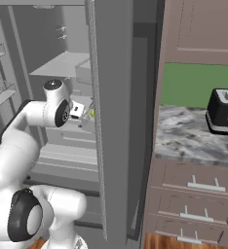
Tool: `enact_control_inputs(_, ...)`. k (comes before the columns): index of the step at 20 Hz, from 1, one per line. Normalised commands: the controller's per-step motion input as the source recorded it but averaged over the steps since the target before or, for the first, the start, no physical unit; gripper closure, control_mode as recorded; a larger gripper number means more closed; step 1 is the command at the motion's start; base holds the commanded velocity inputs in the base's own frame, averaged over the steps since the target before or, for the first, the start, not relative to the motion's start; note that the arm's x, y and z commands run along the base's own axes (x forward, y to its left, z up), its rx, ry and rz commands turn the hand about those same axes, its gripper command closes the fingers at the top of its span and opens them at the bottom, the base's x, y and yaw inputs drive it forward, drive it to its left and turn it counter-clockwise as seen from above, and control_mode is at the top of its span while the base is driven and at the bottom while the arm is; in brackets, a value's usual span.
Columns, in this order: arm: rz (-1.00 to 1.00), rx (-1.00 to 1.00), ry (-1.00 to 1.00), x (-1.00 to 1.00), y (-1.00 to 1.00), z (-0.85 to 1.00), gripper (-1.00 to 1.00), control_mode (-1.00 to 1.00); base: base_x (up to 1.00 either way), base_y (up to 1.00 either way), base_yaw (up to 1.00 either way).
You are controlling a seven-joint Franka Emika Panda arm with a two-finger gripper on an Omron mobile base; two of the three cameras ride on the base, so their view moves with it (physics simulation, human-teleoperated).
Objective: Pick the pear and peach from the fridge and place them on the plate next to the blender to make a fruit smoothie.
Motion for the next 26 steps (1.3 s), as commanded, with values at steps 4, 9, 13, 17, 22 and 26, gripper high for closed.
enact_control_inputs(4,0.00,0.00,0.00,0.57,0.14,-0.09,-1.00,-1.00,0.00,0.00,0.00)
enact_control_inputs(9,0.00,0.00,0.00,0.47,0.08,-0.08,-1.00,-1.00,0.00,0.00,0.00)
enact_control_inputs(13,0.00,0.00,0.03,0.20,0.02,-0.07,-1.00,-1.00,0.00,0.00,0.00)
enact_control_inputs(17,0.00,0.00,0.03,0.32,0.00,-0.18,-1.00,-1.00,0.00,0.00,0.00)
enact_control_inputs(22,0.00,0.00,0.00,0.54,0.00,-0.23,-1.00,-1.00,0.00,0.00,0.00)
enact_control_inputs(26,0.00,0.00,-0.02,0.50,0.00,-0.22,-1.00,-1.00,0.00,0.00,0.00)
